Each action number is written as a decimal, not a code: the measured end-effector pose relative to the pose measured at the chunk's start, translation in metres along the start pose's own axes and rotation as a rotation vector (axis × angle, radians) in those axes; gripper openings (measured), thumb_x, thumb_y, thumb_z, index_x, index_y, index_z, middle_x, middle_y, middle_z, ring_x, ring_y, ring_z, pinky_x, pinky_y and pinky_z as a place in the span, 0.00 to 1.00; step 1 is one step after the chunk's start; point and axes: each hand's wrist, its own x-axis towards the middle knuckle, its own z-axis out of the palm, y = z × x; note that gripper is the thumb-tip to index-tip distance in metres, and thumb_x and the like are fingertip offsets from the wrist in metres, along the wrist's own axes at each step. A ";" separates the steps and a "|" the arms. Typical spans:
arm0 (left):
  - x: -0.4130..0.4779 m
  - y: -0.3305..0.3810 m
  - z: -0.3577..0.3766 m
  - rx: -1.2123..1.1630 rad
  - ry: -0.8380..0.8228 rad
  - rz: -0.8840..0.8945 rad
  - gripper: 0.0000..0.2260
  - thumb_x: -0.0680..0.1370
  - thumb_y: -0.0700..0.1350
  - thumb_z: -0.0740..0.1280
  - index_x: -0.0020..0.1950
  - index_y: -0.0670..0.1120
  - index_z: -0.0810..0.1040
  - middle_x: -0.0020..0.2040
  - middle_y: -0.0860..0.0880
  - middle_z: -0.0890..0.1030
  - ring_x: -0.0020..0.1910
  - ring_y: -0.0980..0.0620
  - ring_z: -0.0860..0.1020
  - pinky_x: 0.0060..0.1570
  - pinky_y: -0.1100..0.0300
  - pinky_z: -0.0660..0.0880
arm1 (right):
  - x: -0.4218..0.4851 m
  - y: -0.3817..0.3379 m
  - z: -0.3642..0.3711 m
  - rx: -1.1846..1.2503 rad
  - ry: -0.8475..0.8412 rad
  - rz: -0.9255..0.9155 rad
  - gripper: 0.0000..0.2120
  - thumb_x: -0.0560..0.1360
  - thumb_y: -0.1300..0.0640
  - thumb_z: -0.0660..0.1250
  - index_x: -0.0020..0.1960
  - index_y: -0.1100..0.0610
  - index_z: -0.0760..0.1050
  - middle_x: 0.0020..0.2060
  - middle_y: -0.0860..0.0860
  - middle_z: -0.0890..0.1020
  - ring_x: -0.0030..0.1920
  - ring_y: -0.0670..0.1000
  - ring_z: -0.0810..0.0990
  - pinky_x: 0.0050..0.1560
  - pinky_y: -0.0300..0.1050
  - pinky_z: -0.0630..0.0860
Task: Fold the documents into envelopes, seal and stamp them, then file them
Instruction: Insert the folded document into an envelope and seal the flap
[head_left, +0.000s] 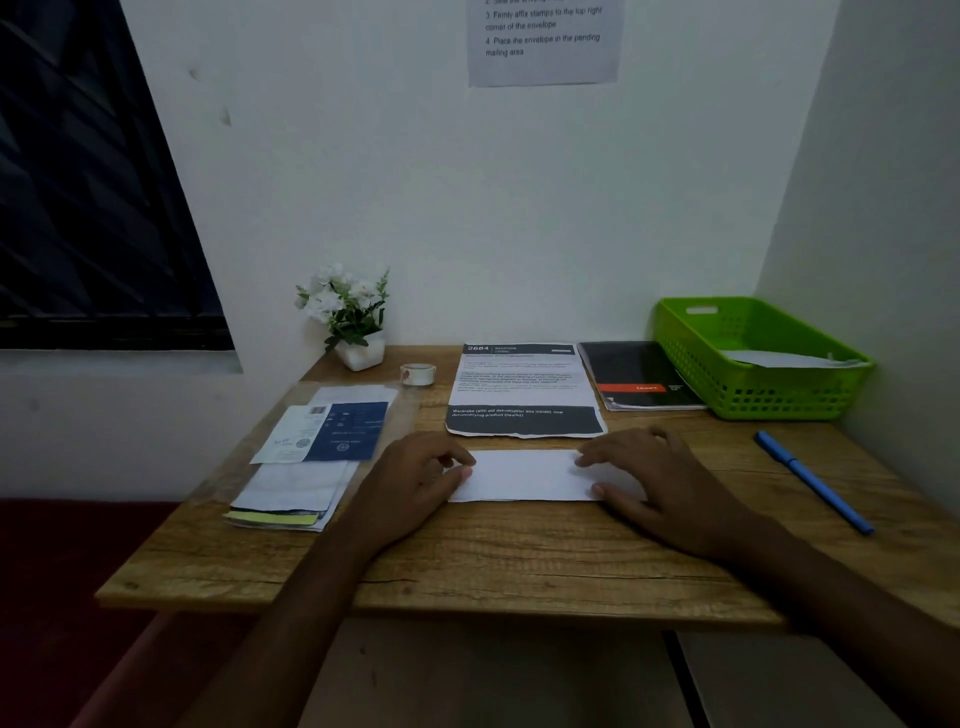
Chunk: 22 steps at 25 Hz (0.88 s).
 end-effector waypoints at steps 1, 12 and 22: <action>-0.004 -0.003 -0.006 0.005 0.010 -0.011 0.05 0.76 0.48 0.66 0.50 0.54 0.80 0.47 0.57 0.80 0.49 0.60 0.76 0.48 0.62 0.75 | 0.004 -0.008 0.001 0.010 -0.013 -0.036 0.15 0.78 0.41 0.58 0.63 0.40 0.70 0.63 0.36 0.73 0.65 0.35 0.65 0.70 0.47 0.54; -0.087 -0.069 -0.109 0.227 0.303 -0.211 0.06 0.73 0.48 0.66 0.45 0.48 0.82 0.42 0.54 0.81 0.43 0.56 0.78 0.45 0.52 0.75 | 0.108 -0.159 0.052 0.176 -0.105 -0.350 0.12 0.77 0.45 0.63 0.60 0.44 0.75 0.57 0.42 0.80 0.57 0.40 0.73 0.66 0.47 0.57; -0.093 -0.077 -0.111 -0.093 0.528 -0.467 0.05 0.76 0.44 0.68 0.47 0.44 0.83 0.44 0.49 0.82 0.44 0.52 0.78 0.38 0.63 0.71 | 0.146 -0.203 0.083 0.027 -0.131 -0.383 0.14 0.76 0.42 0.63 0.57 0.46 0.79 0.53 0.44 0.81 0.51 0.44 0.76 0.50 0.43 0.59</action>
